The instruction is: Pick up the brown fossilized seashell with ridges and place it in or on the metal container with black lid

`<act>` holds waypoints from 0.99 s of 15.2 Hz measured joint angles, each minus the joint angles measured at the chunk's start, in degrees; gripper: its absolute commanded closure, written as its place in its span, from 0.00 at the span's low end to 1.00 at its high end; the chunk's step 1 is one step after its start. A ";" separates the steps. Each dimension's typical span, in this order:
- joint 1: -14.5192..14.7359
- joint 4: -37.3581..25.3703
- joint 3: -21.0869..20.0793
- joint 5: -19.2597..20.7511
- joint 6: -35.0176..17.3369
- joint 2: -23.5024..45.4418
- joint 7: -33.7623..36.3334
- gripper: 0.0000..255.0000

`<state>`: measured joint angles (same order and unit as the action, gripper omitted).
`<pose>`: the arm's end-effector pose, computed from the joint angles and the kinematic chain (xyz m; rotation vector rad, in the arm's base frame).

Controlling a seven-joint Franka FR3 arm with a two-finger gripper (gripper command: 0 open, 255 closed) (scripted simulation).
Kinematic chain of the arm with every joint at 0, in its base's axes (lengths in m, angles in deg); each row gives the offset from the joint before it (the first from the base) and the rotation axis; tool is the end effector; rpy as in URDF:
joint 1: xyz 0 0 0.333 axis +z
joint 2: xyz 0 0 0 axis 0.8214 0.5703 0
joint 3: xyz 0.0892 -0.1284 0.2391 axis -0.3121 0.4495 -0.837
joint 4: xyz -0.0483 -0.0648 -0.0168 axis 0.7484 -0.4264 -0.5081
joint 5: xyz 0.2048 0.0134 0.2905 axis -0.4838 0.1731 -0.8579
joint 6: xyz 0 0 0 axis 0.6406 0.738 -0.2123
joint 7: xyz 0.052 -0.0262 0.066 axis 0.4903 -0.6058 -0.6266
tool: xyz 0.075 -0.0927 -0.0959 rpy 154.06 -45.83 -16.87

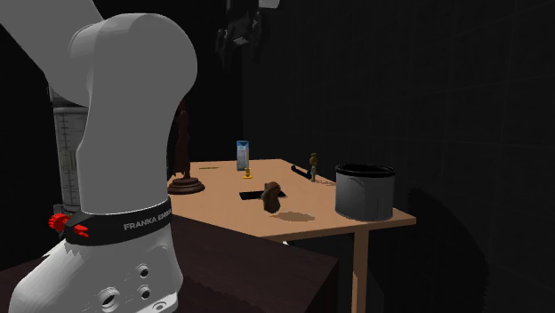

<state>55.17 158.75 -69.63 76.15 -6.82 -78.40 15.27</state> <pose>0.2694 0.0016 0.4813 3.0616 -0.1920 -0.2404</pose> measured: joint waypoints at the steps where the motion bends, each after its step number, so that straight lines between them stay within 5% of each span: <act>1: 0.00 0.00 0.00 0.00 0.00 0.00 0.00 0.00; 15: 0.58 8.25 1.10 -3.44 -31.55 18.57 0.47 0.00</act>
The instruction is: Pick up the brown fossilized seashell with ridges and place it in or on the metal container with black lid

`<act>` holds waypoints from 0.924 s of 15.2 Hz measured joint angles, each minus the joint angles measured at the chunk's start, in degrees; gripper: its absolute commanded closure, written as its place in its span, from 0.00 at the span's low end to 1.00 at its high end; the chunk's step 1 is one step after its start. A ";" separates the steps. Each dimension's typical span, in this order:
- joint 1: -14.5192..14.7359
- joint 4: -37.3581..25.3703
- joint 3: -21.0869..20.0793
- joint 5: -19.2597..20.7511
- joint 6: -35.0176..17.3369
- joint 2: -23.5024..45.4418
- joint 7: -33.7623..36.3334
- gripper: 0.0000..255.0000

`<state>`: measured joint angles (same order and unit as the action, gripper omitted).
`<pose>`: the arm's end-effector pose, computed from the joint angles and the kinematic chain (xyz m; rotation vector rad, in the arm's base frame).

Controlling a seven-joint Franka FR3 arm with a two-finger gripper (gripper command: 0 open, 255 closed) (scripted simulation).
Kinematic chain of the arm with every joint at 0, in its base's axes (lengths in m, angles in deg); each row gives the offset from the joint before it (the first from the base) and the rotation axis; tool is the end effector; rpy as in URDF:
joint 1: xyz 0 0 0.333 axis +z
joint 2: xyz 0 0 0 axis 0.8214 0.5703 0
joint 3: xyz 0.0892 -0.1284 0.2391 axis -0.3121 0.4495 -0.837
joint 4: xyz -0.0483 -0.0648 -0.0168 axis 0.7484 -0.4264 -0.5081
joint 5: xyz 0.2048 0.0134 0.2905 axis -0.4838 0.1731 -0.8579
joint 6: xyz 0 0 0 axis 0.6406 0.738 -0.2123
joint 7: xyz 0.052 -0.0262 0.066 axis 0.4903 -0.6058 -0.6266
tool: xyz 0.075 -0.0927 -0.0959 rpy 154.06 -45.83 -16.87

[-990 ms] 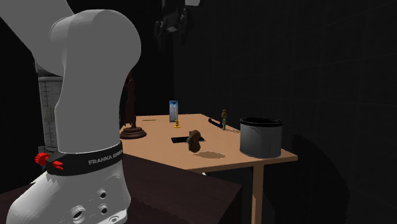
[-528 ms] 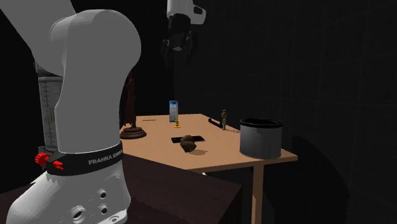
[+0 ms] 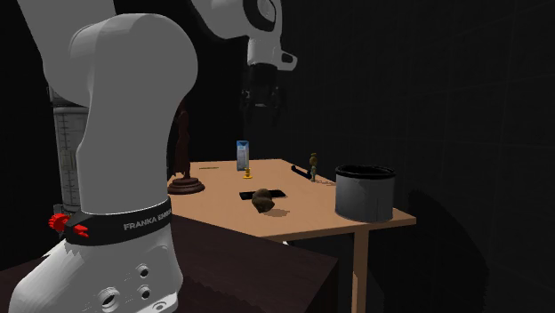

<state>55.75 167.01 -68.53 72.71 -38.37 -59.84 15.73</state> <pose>0.3592 0.0077 0.3550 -3.1174 0.2294 0.1244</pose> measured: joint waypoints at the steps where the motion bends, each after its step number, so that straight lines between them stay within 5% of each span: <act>1: 0.11 0.29 0.07 -0.36 -2.33 1.64 -0.09 0.00; 14: 1.92 -7.52 0.09 -8.29 -28.42 30.60 -4.06 0.00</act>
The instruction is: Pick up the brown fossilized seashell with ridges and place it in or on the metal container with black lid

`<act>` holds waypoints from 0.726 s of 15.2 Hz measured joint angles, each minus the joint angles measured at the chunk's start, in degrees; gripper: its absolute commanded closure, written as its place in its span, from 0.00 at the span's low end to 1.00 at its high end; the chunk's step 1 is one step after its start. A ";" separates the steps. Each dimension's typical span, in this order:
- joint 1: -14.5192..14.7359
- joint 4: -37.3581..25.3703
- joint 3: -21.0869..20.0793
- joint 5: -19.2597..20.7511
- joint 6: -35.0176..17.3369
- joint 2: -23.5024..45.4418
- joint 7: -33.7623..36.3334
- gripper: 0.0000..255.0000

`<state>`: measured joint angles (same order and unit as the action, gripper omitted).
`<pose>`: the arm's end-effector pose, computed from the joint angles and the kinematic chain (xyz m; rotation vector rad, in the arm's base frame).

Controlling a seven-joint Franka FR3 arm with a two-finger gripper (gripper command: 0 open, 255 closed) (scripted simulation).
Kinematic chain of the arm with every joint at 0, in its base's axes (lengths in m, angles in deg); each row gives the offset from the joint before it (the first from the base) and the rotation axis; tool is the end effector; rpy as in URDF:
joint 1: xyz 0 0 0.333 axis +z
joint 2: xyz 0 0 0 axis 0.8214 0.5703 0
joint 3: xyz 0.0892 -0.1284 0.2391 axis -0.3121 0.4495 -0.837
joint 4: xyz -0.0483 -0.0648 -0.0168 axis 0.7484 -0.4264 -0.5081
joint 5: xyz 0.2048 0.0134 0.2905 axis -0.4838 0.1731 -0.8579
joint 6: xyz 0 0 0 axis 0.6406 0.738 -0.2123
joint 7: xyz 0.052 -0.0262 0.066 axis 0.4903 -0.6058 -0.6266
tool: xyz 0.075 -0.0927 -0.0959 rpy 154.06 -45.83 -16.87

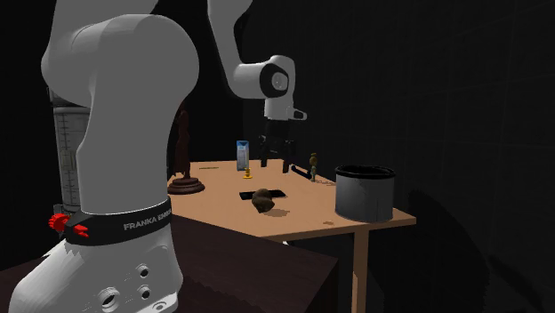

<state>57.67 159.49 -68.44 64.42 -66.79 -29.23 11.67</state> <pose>0.4592 0.0240 0.2262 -3.0321 0.2592 -0.0131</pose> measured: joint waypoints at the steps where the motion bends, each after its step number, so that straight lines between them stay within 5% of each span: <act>1: -0.11 -1.89 -0.05 -0.80 -1.14 2.65 -0.72 0.00; 11: -0.02 -3.60 -1.21 -3.45 -8.57 11.31 -2.41 0.00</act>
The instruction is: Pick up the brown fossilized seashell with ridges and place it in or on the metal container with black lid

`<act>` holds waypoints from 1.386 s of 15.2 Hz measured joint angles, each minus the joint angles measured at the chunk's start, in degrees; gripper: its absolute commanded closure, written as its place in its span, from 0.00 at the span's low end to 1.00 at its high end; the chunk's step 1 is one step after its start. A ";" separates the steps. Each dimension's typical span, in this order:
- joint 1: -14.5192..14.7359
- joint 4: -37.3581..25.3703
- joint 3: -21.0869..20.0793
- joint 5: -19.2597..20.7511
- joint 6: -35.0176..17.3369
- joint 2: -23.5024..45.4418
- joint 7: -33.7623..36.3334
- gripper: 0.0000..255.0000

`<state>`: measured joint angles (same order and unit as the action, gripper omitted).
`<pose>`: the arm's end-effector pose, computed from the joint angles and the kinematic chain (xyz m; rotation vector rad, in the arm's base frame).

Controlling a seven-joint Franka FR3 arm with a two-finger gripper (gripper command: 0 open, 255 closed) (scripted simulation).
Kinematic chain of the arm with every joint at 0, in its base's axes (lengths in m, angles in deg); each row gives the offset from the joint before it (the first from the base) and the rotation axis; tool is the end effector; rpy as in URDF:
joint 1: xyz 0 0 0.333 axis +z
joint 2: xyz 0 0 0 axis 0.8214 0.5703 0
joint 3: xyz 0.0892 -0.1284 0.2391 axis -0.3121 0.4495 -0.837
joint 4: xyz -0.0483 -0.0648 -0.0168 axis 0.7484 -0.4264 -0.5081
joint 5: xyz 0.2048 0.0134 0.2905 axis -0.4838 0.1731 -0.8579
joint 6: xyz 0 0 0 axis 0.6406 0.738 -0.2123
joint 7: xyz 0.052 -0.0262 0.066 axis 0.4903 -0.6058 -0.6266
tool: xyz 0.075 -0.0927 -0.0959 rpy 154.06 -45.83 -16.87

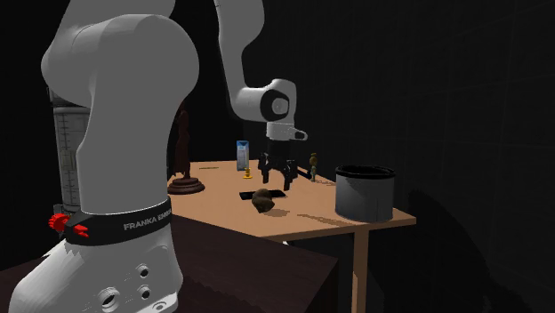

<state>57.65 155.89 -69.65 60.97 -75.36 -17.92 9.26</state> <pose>0.4796 0.0304 0.1681 -3.0182 0.2647 -0.0353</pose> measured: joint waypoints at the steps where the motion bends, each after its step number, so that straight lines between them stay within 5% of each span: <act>1: 0.01 -0.01 -0.02 -0.03 -0.11 0.10 0.00 0.00; 5: 0.02 -0.03 -0.05 -0.06 -0.21 0.21 0.00 0.00; 6: 0.02 -0.03 -0.05 -0.06 -0.21 0.21 0.00 1.00; 15: 0.02 -0.03 -0.05 -0.06 -0.21 0.21 0.00 1.00; 16: 0.02 -0.03 -0.05 -0.06 -0.21 0.21 0.00 0.00; 18: 2.68 0.30 1.52 2.51 -1.03 0.08 2.34 0.00; 19: 7.47 0.68 4.49 9.85 -2.06 0.11 6.93 0.00; 21: 19.89 1.26 12.78 31.15 -3.34 1.10 18.68 0.00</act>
<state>77.54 157.15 -56.87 92.13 -78.70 -16.82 27.94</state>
